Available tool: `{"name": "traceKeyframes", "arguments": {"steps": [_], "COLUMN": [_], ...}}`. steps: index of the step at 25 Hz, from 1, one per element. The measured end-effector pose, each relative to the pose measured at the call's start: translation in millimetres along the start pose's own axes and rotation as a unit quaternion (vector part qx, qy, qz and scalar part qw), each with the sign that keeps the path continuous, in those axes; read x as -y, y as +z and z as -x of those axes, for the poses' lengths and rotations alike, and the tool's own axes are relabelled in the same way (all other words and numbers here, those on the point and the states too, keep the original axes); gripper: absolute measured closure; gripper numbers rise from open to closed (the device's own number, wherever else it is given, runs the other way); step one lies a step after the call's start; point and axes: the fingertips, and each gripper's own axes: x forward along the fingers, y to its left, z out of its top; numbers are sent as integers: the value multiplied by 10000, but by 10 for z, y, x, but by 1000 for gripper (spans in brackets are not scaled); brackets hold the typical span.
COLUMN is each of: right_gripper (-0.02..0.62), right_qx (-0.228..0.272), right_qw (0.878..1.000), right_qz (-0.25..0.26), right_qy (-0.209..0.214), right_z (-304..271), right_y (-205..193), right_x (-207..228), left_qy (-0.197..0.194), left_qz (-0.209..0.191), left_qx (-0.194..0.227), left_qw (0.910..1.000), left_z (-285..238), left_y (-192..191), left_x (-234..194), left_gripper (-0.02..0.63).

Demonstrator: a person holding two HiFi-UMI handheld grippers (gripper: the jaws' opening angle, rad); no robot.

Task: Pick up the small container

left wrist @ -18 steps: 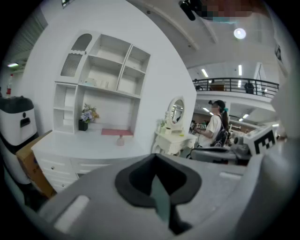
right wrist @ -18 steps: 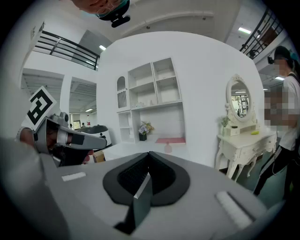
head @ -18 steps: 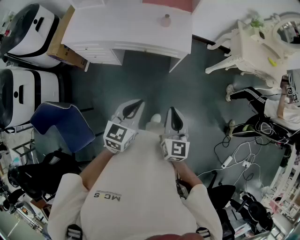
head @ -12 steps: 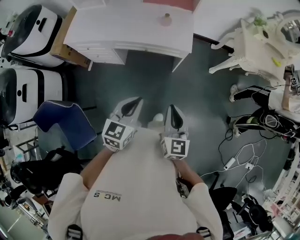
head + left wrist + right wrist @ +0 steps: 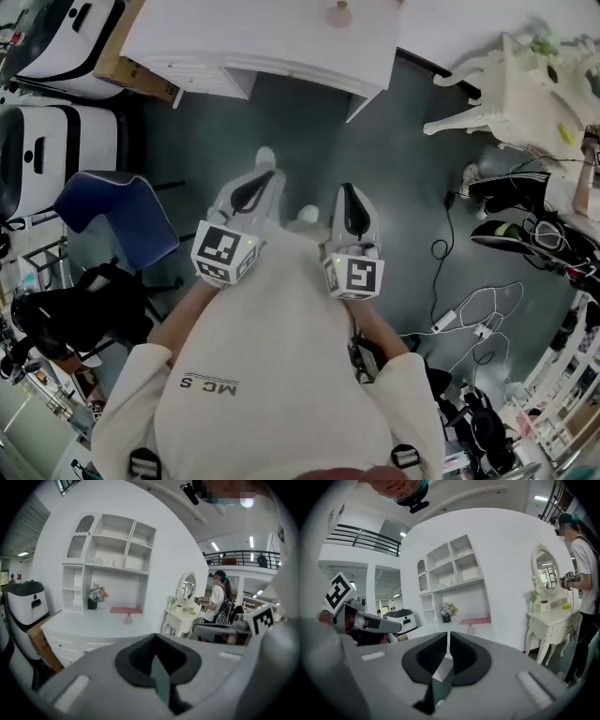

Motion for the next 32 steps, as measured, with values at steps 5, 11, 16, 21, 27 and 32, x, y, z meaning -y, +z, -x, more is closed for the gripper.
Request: {"name": "traceKeyframes", "arguments": {"steps": [5,11,16,21,27,32], "right_gripper": [582,548,546,538,512,477], "right_qx": [-251,-493,-383,-160,-307,-454], "right_qw": [9996,9986,9986,9983,9978,9970], "right_qz": [115,181,302,443,574,586], "right_qy": [107,20,-221,-347,-133,215], "right_z": [-750,-2186,-3338,-4223,-4832,-5070], "right_y": [-8,325,783,1062,1093,1004], "right_x": [165,571,615,876,1247,1408], "left_qy": [-4,-132,-478,-710,-575,-361], "left_qz": [187,347,232,-2,162,251], "left_qx": [65,-20,-99,-17,-20,-124], "left_qw": [9998,9993,9985,9975,9982,9990], "left_z": [-534,-1638,-2240,-2890,-3396,-3618], "left_y": [137,657,1273,1694,1968,1911], "left_x": [-527,-1557,-2452,-3000,-3295,-3316], "left_gripper": [607,607,607,607,607,607]}}
